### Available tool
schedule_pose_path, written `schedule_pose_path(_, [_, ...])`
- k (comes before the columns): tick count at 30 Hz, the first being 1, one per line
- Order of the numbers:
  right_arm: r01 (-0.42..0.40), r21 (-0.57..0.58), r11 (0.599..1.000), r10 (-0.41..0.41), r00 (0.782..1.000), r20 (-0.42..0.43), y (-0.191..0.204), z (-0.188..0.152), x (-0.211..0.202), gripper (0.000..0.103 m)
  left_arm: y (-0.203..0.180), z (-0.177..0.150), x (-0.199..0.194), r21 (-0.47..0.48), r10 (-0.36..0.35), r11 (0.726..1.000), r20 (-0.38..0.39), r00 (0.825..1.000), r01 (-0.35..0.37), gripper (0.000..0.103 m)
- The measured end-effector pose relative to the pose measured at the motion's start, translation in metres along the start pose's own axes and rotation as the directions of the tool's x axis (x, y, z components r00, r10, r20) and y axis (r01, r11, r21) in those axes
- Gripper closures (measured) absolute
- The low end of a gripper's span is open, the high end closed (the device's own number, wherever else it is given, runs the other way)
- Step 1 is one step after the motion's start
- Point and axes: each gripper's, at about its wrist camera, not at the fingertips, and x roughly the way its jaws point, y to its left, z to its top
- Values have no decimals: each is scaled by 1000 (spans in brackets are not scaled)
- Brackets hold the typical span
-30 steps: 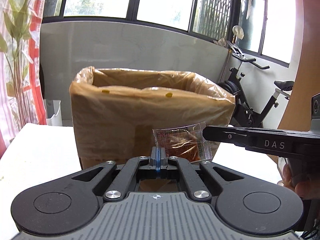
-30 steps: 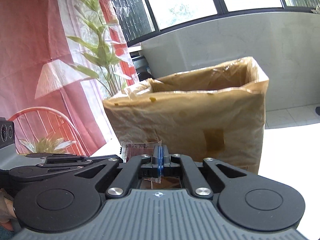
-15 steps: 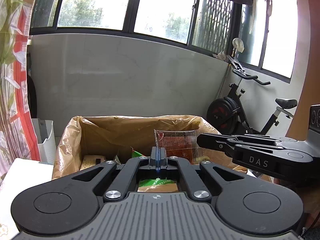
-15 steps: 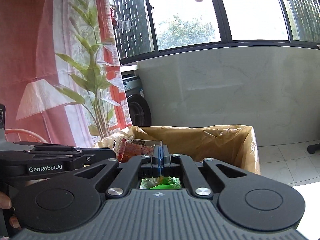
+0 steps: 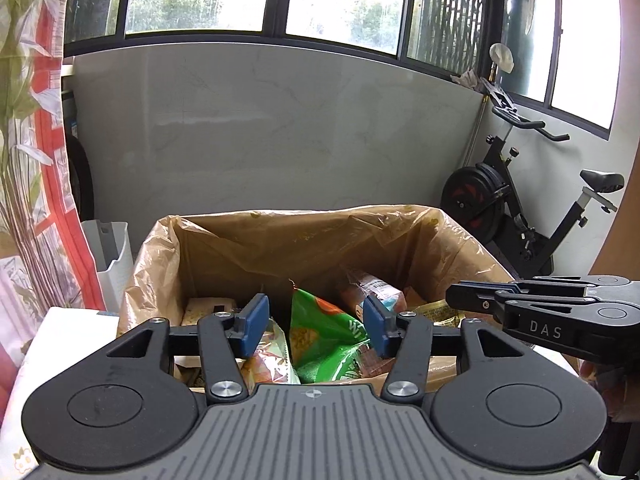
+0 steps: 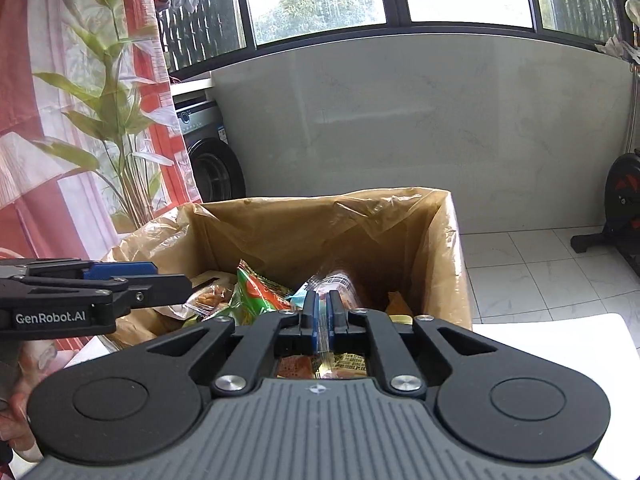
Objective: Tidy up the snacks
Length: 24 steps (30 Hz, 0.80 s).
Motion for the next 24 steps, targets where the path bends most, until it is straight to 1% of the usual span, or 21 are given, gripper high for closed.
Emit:
schedule_pose_path(2, [6,-13,1000,-6,1000,4,2,3,-7,89,0,5,-9,13,17,1000,14,1000,-17,35])
schedule_pose_path(3, [11,-17,1000,-11,1000,6,3,5,-11,80,0,9,-15,20,28,999,26,999,-28,32])
schedule_pose_path(4, [14,-18,1000,-14,1000,10,4,7,-15,72,-2,12,-21,29,41,999,39,998,-43,24])
schedule_pose_path(5, [15,-16,1000,-14,1000,12,5,9,-19,67,-3,16,-29,40,59,997,57,997,-61,17])
schedule_pose_path(7, [17,-12,1000,-17,1000,14,7,14,-29,43,-7,22,-45,59,86,994,93,992,-92,14])
schedule_pose_path(8, [19,-11,1000,-19,1000,18,8,17,-34,39,-8,24,-50,63,97,993,105,990,-104,14])
schedule_pose_path(10, [15,-11,1000,-14,999,30,10,21,-45,23,-10,31,-62,65,118,990,126,985,-127,11])
schedule_pose_path(12, [14,-11,1000,-13,999,46,14,26,-58,16,-12,36,-76,61,128,988,146,981,-138,9])
schedule_pose_path(18, [21,-6,1000,-21,995,94,25,35,-94,6,-16,42,-112,25,138,989,188,972,-146,5])
schedule_pose_path(21, [38,3,999,-38,993,110,30,37,-111,6,-18,45,-129,0,142,989,190,971,-145,4])
schedule_pose_path(24, [69,9,998,-70,990,124,35,38,-126,4,-20,43,-141,-4,151,988,186,971,-152,4])
